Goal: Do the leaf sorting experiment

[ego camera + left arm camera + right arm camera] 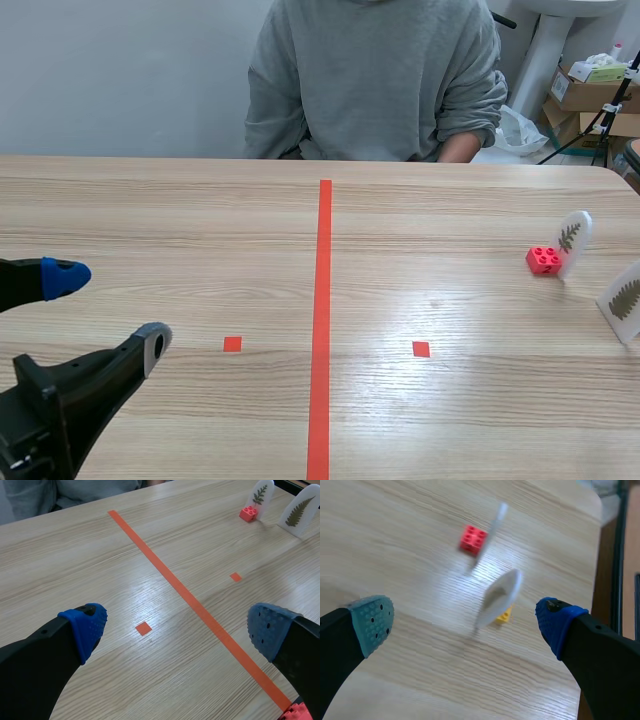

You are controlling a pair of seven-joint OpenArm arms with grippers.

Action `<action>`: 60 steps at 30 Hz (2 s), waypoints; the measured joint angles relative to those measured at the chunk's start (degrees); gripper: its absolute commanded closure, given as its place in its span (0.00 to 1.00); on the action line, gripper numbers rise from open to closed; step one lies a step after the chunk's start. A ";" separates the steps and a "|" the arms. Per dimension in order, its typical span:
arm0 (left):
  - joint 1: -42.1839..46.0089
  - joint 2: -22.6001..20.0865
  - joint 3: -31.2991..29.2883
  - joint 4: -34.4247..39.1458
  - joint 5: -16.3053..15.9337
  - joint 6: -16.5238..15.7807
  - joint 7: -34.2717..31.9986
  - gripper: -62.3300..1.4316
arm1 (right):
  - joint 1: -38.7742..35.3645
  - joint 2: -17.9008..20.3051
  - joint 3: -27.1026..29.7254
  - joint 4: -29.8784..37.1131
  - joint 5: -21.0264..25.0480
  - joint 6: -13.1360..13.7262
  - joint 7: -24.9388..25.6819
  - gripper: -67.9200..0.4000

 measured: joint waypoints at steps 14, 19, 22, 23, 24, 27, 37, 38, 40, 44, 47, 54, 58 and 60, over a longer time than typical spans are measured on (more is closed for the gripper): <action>-2.56 -0.02 0.00 0.00 0.00 -0.02 0.04 0.03 | -8.66 -3.10 -5.86 16.00 6.36 6.51 -3.91 0.14; -2.54 -0.02 0.00 0.00 0.00 -0.02 0.04 0.03 | -7.69 -3.08 -14.95 16.13 6.01 6.43 -6.71 0.15; -2.54 -0.02 0.00 0.00 -0.02 -0.02 0.07 0.03 | -6.54 -2.34 -18.82 16.13 6.08 6.38 -7.76 0.15; -2.54 0.00 0.00 0.00 0.00 -0.02 0.09 0.03 | -6.14 -1.97 -19.47 16.13 6.08 6.36 -8.24 0.15; -2.54 -0.02 0.00 0.00 0.00 -0.02 0.11 0.03 | -5.84 -1.60 -19.74 16.13 6.05 6.08 -8.57 0.15; -2.54 -0.02 0.00 0.00 0.00 -0.02 0.28 0.03 | -5.11 -0.52 -19.76 16.13 6.08 5.18 -8.61 0.15; -2.54 -0.02 0.00 0.00 0.00 -0.02 0.42 0.03 | -4.85 1.84 -19.74 16.13 6.32 4.00 -8.22 0.15; -2.54 -0.02 0.00 0.00 0.00 -0.02 0.42 0.03 | -4.85 1.84 -19.74 16.13 6.32 4.00 -7.67 0.15; -2.54 -0.02 0.00 0.00 0.00 -0.02 0.42 0.03 | -4.85 1.84 -19.74 16.13 6.32 4.00 -7.08 0.15; -2.54 -0.02 0.00 0.00 0.00 -0.02 0.42 0.03 | -4.85 1.84 -19.74 16.13 6.32 4.00 -7.08 0.15; -2.54 -0.02 0.00 0.00 0.00 -0.02 0.42 0.03 | -4.85 1.81 -19.74 16.13 6.32 4.00 -7.06 0.15; -2.54 -0.02 0.00 0.00 0.00 -0.02 0.42 0.03 | -4.85 1.81 -19.74 16.13 6.32 4.00 -6.45 0.15; -2.54 -0.02 0.00 0.00 0.00 -0.02 0.42 0.03 | -4.85 1.81 -19.74 16.13 6.32 4.00 -6.47 0.15; -2.54 -0.02 0.00 0.00 0.00 -0.02 0.42 0.03 | -4.85 1.81 -19.74 16.13 6.32 4.00 -6.47 0.15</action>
